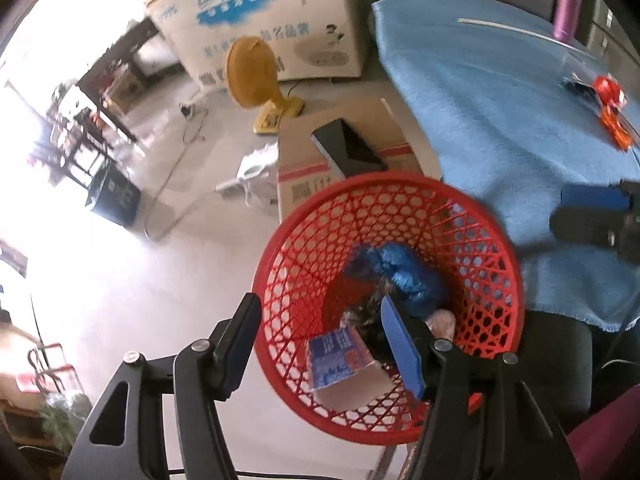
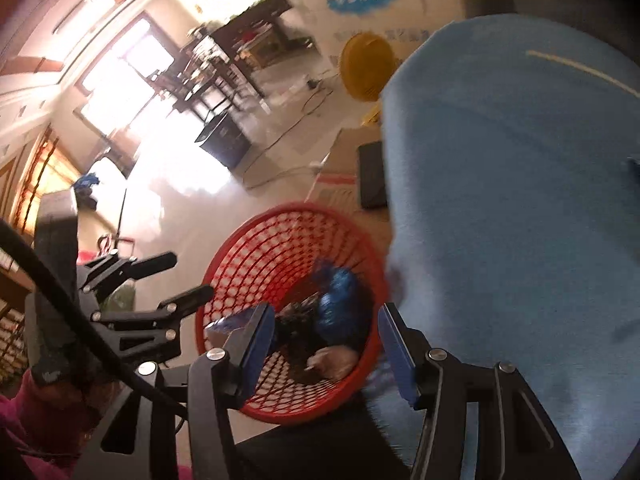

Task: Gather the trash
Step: 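Carry the box and tissue ball to the red basket and release both, then return both tools to the table toward the red bag and white box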

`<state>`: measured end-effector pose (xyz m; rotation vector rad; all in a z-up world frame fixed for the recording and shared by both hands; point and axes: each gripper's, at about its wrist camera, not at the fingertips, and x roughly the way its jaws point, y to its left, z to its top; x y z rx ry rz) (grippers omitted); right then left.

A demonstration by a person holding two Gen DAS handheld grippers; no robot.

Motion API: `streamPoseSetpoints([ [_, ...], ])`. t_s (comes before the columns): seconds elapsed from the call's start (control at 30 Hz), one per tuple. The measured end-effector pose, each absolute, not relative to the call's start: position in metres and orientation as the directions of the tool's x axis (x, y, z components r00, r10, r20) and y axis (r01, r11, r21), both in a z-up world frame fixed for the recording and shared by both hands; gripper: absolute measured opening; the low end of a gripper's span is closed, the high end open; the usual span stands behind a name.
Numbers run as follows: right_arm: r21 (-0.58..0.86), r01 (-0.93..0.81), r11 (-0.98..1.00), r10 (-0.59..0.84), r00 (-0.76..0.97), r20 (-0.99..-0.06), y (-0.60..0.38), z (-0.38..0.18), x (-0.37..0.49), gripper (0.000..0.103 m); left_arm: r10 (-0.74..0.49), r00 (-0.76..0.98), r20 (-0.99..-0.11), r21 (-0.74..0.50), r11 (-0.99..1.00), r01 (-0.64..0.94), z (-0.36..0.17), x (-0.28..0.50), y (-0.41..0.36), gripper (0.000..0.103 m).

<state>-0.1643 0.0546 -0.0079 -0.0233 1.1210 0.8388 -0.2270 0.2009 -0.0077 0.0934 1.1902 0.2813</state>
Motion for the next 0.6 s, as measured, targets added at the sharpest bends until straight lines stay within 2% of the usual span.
streamPoseSetpoints([
  [0.6,0.383,-0.406,0.829,0.54,0.411,-0.734,-0.066,0.033,-0.132,0.058,0.215,0.445,-0.869,0.262,0.964,0.046,0.02,-0.186,0.105,0.064],
])
